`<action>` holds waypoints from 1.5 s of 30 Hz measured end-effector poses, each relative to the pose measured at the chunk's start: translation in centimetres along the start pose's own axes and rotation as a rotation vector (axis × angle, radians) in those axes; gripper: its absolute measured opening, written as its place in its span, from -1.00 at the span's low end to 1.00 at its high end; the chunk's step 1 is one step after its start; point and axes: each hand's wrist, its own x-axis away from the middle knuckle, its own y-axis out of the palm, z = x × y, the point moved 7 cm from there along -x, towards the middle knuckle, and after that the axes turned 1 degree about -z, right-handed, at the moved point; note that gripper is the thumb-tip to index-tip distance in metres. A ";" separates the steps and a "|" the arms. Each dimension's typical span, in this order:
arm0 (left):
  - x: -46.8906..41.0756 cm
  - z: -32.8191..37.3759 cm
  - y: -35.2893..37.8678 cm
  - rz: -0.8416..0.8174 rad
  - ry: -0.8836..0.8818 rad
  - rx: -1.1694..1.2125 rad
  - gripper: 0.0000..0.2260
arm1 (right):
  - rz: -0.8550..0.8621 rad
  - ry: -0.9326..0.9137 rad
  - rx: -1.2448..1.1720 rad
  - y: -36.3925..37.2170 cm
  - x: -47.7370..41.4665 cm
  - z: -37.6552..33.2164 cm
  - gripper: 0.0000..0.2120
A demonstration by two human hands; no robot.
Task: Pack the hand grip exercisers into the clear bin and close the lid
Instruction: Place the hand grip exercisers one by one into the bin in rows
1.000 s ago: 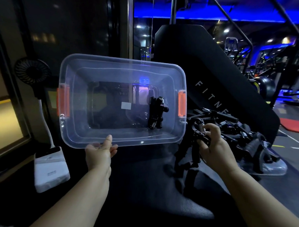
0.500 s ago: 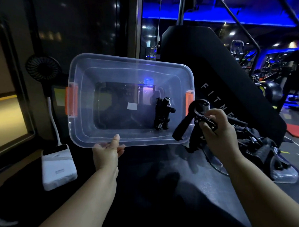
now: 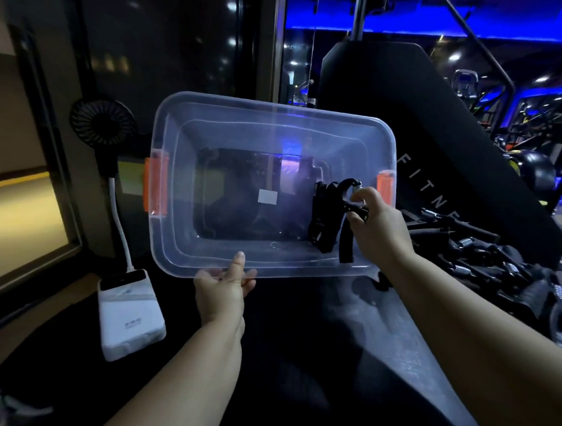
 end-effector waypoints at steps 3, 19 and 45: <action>0.1 0.1 0.0 -0.010 0.000 -0.014 -0.71 | -0.067 0.000 0.073 1.5 -0.8 -0.2 -0.75; 0.6 0.6 0.4 -0.017 -0.011 -0.020 -0.75 | -0.155 -0.023 0.287 7.3 -3.8 0.1 -0.67; -0.2 -0.3 0.0 -0.031 -0.072 0.029 -0.81 | -0.068 -0.010 0.388 9.5 -8.0 -0.7 -0.70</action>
